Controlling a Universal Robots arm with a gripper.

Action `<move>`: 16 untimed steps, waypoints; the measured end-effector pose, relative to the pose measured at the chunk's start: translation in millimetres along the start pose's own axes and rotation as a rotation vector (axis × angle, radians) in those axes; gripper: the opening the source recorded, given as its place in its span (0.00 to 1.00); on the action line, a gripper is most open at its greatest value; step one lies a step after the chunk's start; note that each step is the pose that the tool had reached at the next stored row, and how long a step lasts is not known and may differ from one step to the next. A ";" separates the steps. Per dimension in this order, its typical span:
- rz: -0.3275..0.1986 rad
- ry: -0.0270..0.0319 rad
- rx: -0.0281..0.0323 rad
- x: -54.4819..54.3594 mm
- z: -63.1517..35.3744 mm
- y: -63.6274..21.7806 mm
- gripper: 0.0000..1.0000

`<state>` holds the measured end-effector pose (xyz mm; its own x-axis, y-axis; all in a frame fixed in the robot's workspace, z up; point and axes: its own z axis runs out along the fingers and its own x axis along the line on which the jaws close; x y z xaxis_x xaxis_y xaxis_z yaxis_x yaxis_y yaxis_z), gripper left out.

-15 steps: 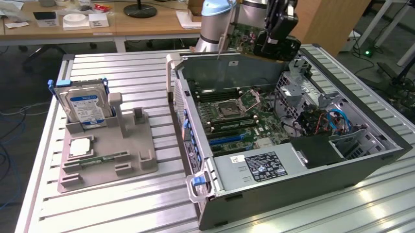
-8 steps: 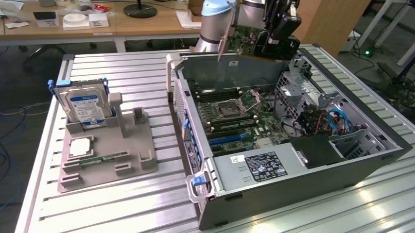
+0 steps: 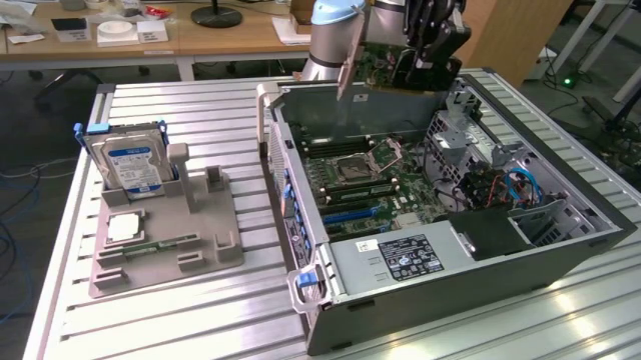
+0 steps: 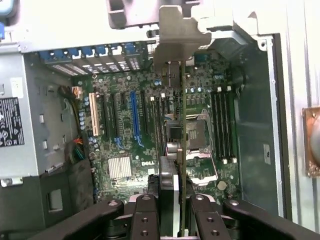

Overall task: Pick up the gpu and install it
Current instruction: 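Insert the gpu into the slot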

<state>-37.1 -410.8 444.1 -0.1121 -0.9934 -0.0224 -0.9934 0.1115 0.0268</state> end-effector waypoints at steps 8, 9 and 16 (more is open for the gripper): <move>-0.111 0.0031 -0.0025 0.4 0.2 0.0 0.28; -0.125 0.0035 -0.0029 0.4 0.2 0.0 0.28; -0.223 0.0061 -0.0051 0.7 0.5 0.0 0.28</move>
<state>-37.3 -411.5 443.6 0.1110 -0.9936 -0.0223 -0.9934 -0.1116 0.0268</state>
